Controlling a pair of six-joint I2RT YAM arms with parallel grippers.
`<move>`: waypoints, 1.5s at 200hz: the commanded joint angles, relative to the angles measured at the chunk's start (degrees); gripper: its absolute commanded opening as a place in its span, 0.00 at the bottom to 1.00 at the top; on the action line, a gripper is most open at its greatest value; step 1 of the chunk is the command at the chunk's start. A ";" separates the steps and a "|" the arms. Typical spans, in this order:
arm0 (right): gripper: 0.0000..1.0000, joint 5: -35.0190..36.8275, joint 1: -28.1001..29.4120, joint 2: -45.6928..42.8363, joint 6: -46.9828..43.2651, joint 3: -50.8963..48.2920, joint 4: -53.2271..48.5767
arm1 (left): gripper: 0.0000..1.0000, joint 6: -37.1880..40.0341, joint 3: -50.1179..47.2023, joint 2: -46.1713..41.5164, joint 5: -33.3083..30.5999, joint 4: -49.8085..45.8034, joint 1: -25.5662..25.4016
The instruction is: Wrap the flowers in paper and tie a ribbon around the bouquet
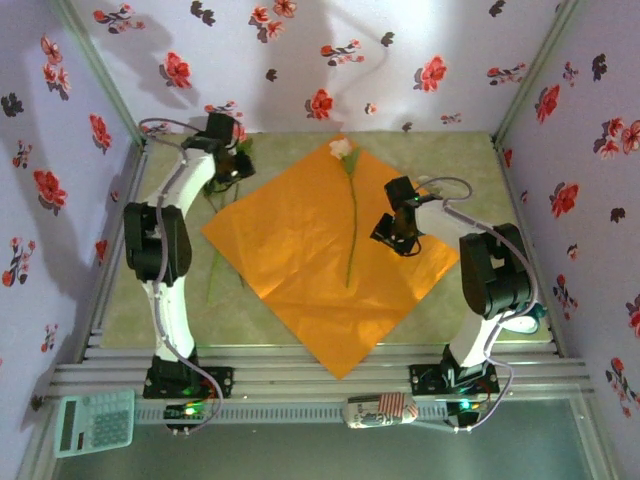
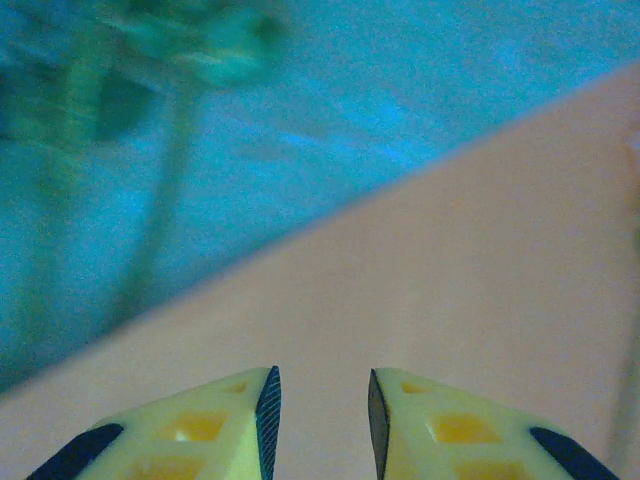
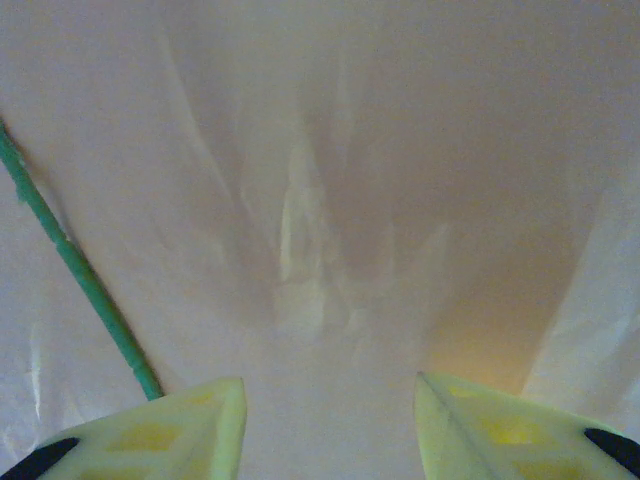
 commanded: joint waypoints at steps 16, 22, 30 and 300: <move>0.49 -0.12 1.15 -1.69 1.01 0.88 -1.71 | 0.30 10.31 7.11 9.63 -9.30 -11.36 2.71; 0.49 0.00 1.36 -1.74 1.01 1.03 -2.03 | 0.30 10.91 8.46 10.96 -9.64 -12.15 2.92; 0.49 -0.03 1.46 -1.69 0.92 1.35 -2.44 | 0.30 11.81 10.42 12.60 -9.97 -12.99 3.13; 0.50 0.75 1.81 -1.75 0.48 2.39 -5.59 | 0.38 22.09 12.53 18.26 -14.85 -12.14 4.55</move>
